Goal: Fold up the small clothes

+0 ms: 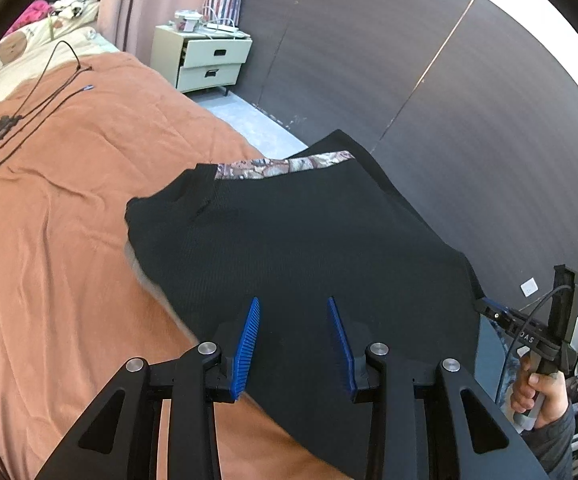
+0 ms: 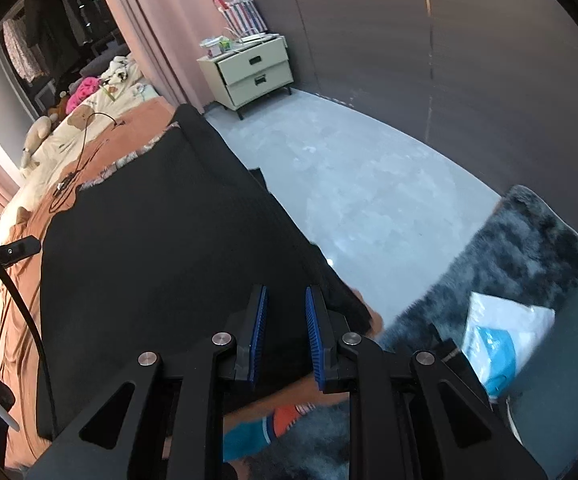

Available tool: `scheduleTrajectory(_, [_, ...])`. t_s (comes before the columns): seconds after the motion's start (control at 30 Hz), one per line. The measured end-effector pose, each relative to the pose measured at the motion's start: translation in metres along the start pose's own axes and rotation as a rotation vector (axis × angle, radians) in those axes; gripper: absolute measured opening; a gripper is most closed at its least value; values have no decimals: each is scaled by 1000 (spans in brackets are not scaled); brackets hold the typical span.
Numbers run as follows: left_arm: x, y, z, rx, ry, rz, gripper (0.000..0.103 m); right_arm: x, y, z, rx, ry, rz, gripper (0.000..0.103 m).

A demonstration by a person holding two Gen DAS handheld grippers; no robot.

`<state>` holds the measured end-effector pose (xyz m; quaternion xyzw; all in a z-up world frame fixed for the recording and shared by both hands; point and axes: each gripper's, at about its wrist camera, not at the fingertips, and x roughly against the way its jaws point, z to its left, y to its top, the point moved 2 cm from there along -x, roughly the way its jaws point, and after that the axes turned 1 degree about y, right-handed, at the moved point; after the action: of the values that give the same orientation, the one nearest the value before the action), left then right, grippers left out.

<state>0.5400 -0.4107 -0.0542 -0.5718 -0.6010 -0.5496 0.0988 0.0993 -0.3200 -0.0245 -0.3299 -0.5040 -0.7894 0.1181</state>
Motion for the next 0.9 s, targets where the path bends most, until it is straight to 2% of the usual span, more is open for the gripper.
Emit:
scheduleTrajectory(0.07, [9,-5,-4,-3,2,-1,41,11,1,2,-11,-14,3,17])
scheduleTrajectory(0.23, [35,-18,-16,-15,31,-32,73,47,-4,22,20,-14,-21,17])
scheduleTrajectory(0.33, [54,-26,-20,-12,41,-58,79,66,-11,31,56,-31,-50,18])
scheduleTrajectory(0.4, [66,-31,-21,-6,54,-68,83,76,-16,37,65,-27,-66,29])
scheduleTrajectory(0.47, [79,-35,-22,-5,60,-87,86,90,-22,44,75,-33,-93,54])
scheduleTrajectory(0.5, [85,-38,-22,-7,64,-101,90,95,-24,46,80,-39,-106,62])
scheduleTrajectory(0.53, [93,-42,-23,-9,73,-119,95,102,-27,49,85,-42,-122,75])
scheduleTrajectory(0.57, [99,-44,-24,-11,79,-130,97,109,-31,53,90,-39,-135,84])
scheduleTrajectory(0.63, [111,-51,-24,-11,86,-156,103,118,-43,61,107,-23,-141,86])
scheduleTrajectory(0.8, [138,-69,-26,-7,99,-191,103,135,-63,66,150,-10,-155,101])
scheduleTrajectory(0.9, [156,-80,-27,-13,115,-211,103,148,-71,65,151,-5,-178,103])
